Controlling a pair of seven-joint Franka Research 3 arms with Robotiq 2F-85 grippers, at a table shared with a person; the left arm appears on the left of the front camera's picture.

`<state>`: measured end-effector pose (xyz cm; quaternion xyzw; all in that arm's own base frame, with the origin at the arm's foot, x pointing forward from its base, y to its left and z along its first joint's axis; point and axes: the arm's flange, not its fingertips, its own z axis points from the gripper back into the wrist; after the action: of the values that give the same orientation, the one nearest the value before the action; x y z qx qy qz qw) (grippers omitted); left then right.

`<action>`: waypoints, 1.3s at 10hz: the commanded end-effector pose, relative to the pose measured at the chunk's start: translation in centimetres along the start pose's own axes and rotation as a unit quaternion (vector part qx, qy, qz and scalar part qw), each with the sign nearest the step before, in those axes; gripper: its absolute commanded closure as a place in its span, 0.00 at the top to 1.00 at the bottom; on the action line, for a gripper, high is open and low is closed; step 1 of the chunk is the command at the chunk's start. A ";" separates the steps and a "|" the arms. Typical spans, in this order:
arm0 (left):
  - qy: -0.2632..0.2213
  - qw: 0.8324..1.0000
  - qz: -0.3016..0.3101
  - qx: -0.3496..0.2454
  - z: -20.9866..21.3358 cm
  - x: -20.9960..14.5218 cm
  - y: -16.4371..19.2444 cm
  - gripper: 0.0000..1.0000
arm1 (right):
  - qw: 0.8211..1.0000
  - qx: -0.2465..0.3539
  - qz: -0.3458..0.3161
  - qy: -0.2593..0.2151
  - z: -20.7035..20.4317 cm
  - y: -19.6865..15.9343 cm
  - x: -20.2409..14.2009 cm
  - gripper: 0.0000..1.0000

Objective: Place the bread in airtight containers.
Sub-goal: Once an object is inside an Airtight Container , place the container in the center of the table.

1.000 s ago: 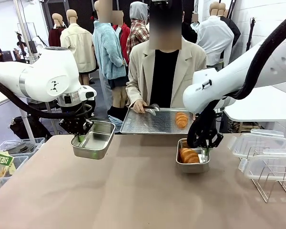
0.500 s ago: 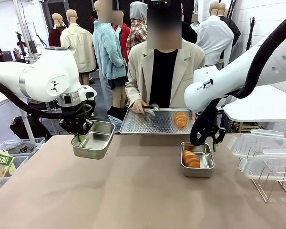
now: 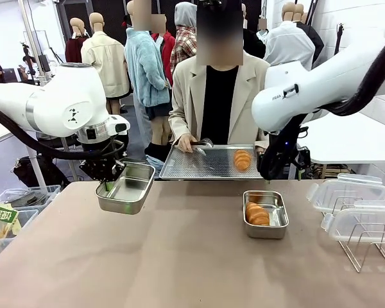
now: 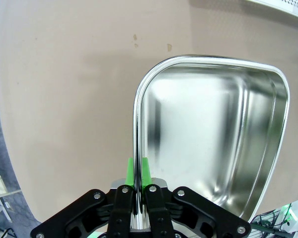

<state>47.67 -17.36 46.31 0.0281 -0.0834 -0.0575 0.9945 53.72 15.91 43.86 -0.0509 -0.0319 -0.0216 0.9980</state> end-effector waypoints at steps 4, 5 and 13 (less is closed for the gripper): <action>-0.005 1.000 -0.003 0.007 0.3 -0.2 0.2 0.00 | 1.000 0.001 0.003 -0.007 0.8 0.1 -0.3 1.00; -0.005 1.000 -0.003 0.007 0.3 -0.2 0.2 0.00 | 1.000 0.001 0.003 -0.007 0.8 0.1 -0.3 1.00; -0.005 1.000 -0.003 0.007 0.3 -0.2 0.2 0.00 | 1.000 0.001 0.003 -0.007 0.8 0.1 -0.3 1.00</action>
<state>47.66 -17.37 46.31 0.0281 -0.0834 -0.0575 0.9945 53.51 16.18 44.62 -0.0577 -0.0374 -0.0188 0.9975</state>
